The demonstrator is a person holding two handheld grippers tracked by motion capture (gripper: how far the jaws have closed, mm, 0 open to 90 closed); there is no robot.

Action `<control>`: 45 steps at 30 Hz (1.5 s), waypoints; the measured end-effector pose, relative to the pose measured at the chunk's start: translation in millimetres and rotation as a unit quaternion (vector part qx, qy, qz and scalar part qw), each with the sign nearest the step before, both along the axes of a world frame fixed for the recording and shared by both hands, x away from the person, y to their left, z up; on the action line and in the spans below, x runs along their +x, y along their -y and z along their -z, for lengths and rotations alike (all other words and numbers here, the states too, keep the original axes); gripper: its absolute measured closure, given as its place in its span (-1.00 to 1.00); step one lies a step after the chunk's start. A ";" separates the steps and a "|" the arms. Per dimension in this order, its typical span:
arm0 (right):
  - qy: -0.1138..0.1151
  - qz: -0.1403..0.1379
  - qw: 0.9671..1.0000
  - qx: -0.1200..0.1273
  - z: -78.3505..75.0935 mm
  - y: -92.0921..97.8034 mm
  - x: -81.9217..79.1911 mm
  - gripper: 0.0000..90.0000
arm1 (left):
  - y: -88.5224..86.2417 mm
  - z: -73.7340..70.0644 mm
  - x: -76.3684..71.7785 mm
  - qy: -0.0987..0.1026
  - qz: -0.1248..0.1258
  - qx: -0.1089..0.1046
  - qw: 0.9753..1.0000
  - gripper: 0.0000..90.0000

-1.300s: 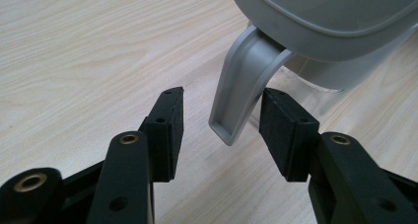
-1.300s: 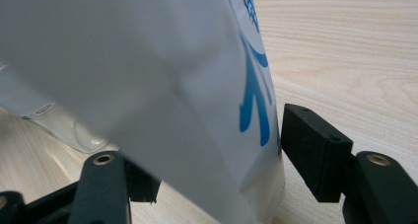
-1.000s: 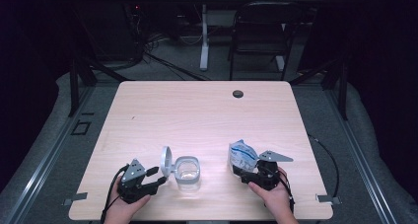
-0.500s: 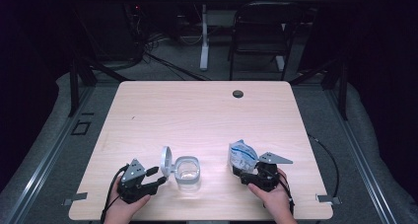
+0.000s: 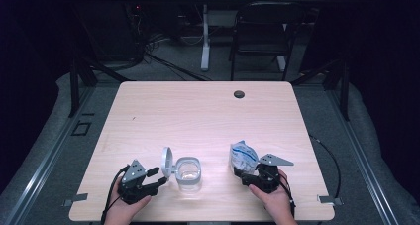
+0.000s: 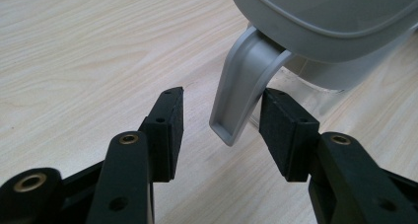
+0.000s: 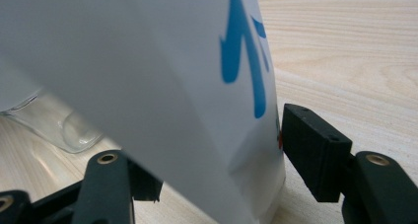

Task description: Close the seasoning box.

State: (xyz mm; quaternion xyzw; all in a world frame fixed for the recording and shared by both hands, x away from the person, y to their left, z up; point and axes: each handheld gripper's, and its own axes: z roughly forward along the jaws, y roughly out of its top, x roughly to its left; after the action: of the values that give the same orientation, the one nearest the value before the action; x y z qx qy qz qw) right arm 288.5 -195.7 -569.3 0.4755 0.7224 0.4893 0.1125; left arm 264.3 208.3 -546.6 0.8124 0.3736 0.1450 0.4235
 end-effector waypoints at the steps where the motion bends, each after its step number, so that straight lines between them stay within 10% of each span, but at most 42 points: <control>1: 0.000 0.000 1.000 0.000 0.0 0.1 0.0 -0.16 | 0.1 0.0 0.0 0.000 0.000 0.000 1.000 0.17; 20: -0.049 0.003 0.999 -0.020 6.0 -3.7 4.7 -0.23 | -0.4 -0.3 0.4 0.001 0.001 0.000 1.000 0.16; 45: -0.043 -0.009 0.999 -0.031 9.3 -5.3 7.5 -0.05 | -0.6 -0.3 0.9 0.000 0.003 0.000 1.000 0.16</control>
State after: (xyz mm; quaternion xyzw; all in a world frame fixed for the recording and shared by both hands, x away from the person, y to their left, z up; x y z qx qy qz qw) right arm 296.0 -190.5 -578.6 0.4861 0.7456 0.4466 0.0918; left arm 265.2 209.0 -546.3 0.8134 0.3716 0.1436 0.4239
